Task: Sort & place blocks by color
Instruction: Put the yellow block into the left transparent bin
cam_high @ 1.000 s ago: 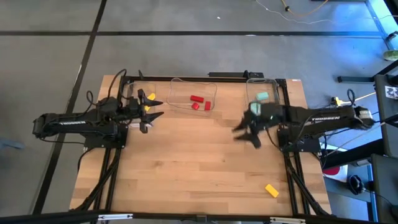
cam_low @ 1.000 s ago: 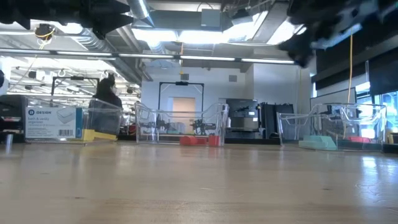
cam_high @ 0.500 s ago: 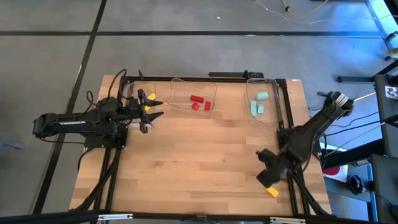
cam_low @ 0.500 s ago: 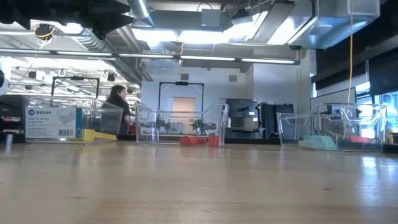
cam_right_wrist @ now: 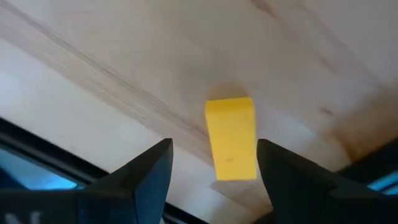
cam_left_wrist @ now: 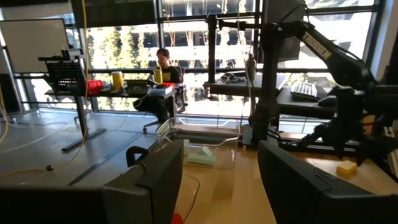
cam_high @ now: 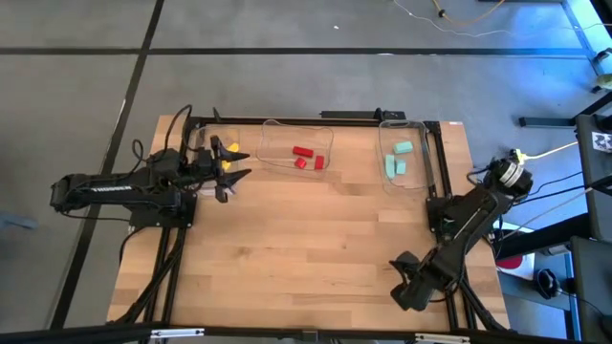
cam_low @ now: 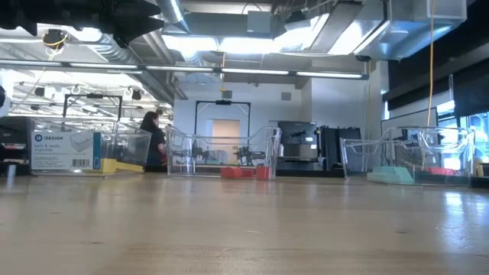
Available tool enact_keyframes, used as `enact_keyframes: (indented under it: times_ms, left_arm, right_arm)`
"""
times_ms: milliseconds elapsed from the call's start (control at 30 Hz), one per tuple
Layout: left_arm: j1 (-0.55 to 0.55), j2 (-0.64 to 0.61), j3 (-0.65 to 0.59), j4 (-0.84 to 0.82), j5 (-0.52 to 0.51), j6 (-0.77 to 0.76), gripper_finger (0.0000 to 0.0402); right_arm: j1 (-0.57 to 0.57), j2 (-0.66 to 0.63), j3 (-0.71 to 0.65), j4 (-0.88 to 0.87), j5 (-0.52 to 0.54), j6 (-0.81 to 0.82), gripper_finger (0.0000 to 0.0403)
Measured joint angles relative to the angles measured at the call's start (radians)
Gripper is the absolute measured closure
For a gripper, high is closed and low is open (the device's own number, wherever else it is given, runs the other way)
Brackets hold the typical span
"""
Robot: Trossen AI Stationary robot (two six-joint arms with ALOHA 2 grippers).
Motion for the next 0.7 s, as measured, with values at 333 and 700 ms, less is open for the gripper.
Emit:
enact_keyframes:
  times_ms: [333,700]
  left_arm:
    - [0.0,0.0,0.0,0.002,-0.029,0.001,0.0204]
    - [0.0,0.0,0.0,0.002,-0.028,0.0,0.0204]
  right_arm:
    - [0.0,0.109,0.0,0.022,-0.083,-0.005,0.0168]
    - [-0.003,0.163,0.003,0.023,-0.096,-0.09,0.0171]
